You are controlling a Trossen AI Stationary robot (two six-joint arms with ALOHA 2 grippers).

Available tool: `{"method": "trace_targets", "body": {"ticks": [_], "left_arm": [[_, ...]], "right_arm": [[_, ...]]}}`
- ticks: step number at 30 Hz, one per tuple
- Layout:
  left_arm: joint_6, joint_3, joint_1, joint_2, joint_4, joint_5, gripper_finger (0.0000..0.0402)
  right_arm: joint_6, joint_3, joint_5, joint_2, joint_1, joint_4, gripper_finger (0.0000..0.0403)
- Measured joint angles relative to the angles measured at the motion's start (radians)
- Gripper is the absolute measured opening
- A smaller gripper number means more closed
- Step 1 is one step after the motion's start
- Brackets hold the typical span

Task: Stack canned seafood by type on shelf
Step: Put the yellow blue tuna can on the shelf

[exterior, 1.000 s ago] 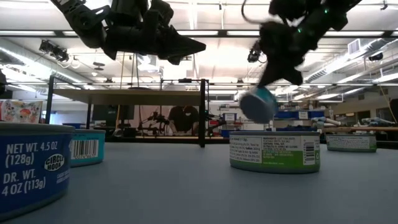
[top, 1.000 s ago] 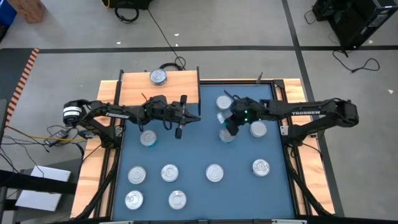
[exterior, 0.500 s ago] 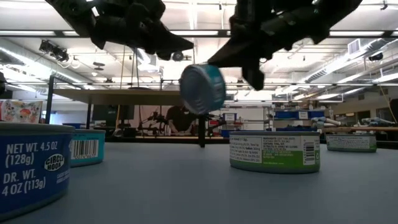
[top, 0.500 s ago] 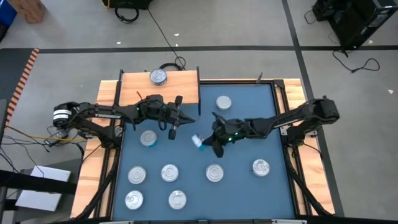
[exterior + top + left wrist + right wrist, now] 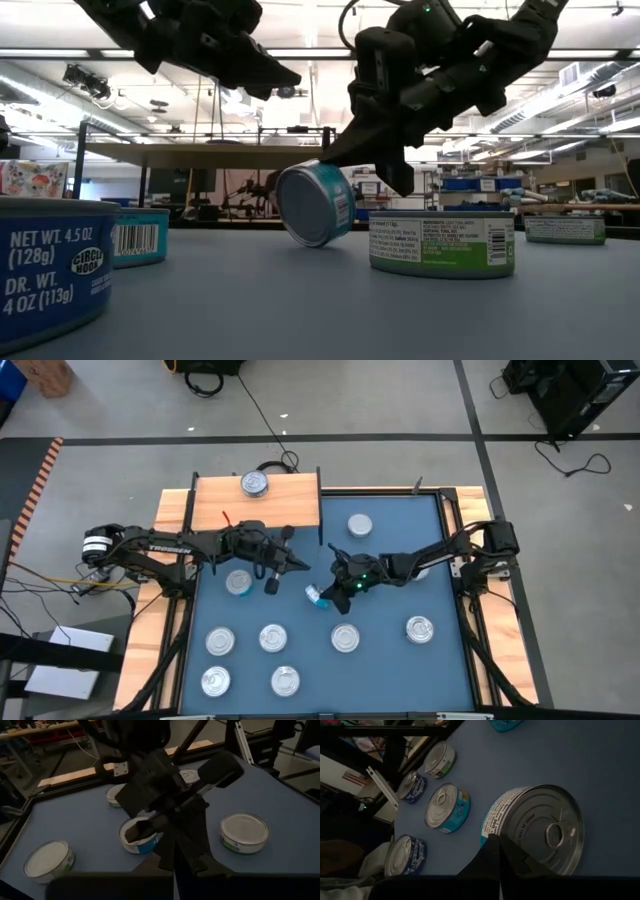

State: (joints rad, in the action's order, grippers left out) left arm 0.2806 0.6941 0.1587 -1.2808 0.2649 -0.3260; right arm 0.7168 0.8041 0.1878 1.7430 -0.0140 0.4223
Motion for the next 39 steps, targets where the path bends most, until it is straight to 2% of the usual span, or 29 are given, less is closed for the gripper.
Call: {"method": "trace_targets", "body": {"ticks": [7, 20, 27, 32, 36, 39], "left_arm": [[-0.024, 0.000, -0.004, 0.000, 0.001, 0.003, 0.0001], [-0.073, -0.001, -0.004, 0.000, -0.007, 0.014, 0.0001], [-0.154, -0.139, -0.004, -0.001, 0.191, 0.021, 0.0001], [-0.234, -0.250, -0.004, -0.001, 0.399, 0.021, 0.0001], [-0.261, -0.319, -0.010, -0.001, 0.528, 0.022, 0.0001], [-0.260, -0.347, -0.022, -0.001, 0.604, 0.024, 0.0001]], "right_arm": [[-0.053, 0.000, 0.001, -0.018, 0.031, -0.059, 0.0009], [-0.158, 0.000, -0.016, -0.046, 0.068, -0.141, 0.0098], [-0.222, -0.003, -0.117, -0.112, 0.071, -0.231, 0.0132], [-0.224, -0.002, -0.174, -0.148, 0.065, -0.258, 0.0156], [-0.268, 0.009, -0.238, -0.162, 0.019, -0.270, 0.0186], [-0.310, 0.073, -0.332, -0.155, -0.031, -0.371, 0.0214]]}}
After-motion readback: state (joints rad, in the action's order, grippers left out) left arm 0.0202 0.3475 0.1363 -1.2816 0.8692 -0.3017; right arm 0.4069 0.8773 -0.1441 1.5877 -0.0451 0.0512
